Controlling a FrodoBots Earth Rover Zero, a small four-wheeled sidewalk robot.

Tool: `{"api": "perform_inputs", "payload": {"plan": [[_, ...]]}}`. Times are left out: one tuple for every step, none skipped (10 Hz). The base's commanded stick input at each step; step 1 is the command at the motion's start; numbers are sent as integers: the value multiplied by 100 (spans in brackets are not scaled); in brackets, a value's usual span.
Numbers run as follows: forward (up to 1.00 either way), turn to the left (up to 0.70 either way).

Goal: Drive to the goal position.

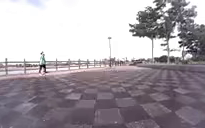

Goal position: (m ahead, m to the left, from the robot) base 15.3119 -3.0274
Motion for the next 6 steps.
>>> {"api": "perform_inputs", "payload": {"plan": [[70,1],[70,1],[70,1],[70,1],[70,1],[70,1]]}}
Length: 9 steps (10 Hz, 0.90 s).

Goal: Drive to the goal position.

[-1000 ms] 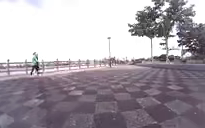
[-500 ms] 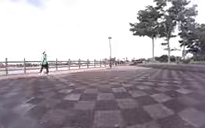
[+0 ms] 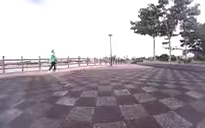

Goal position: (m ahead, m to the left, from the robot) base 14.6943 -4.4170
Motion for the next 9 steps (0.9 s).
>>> {"api": "perform_inputs", "payload": {"plan": [[70,1],[70,1],[70,1],[70,1],[70,1],[70,1],[70,1],[70,1],[70,1]]}}
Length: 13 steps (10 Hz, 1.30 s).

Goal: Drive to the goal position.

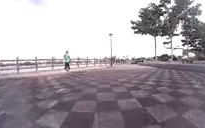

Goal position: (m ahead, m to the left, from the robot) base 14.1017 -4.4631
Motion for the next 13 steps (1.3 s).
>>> {"api": "perform_inputs", "payload": {"plan": [[70,1],[70,1],[70,1],[70,1],[70,1],[70,1],[70,1],[70,1],[70,1],[70,1],[70,1],[70,4],[70,9]]}}
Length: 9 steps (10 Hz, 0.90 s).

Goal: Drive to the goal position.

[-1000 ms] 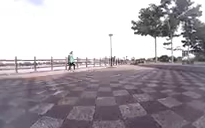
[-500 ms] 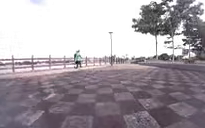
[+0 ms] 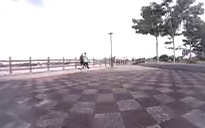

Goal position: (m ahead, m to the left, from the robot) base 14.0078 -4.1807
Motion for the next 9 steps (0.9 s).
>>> {"api": "perform_inputs", "payload": {"plan": [[70,6],[70,1],[70,1],[70,1],[70,1],[70,1],[70,1],[70,1],[70,1]]}}
